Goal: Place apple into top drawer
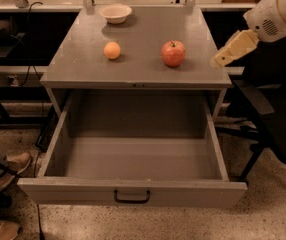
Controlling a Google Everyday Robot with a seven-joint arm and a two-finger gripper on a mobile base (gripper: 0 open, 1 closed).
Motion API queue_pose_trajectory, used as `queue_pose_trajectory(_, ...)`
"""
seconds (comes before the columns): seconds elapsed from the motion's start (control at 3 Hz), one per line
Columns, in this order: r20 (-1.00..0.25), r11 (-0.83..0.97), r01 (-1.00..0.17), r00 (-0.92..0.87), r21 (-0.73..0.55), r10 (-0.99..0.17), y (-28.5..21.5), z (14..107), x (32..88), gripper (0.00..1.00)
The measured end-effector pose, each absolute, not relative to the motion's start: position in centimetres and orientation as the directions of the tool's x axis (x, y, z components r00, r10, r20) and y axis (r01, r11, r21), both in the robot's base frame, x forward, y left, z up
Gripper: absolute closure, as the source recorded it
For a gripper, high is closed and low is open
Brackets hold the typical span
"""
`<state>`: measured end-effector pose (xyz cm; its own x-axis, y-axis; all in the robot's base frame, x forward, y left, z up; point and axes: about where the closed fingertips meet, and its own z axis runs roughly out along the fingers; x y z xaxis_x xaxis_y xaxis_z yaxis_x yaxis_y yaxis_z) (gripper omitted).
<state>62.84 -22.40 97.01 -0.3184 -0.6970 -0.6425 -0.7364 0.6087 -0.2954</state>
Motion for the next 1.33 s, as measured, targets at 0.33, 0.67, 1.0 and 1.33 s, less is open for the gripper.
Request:
queue_pose_trajectory(0.33,-0.716,0.668,-0.702,-0.333,-0.246,-0.614,-21.4,94.9,71.1,0.00)
queue_pose_trajectory(0.67,-0.715,0.678,-0.706,-0.365,-0.204,-0.596,-18.6,91.5,76.7,0.00)
queue_pose_trajectory(1.0,-0.701,0.668,-0.718,-0.375,-0.195,-0.607,-15.9,89.6,79.5,0.00)
queue_pose_trajectory(1.33,-0.686,0.655,-0.732,-0.379,-0.189,-0.622,-13.4,88.7,80.3,0.00)
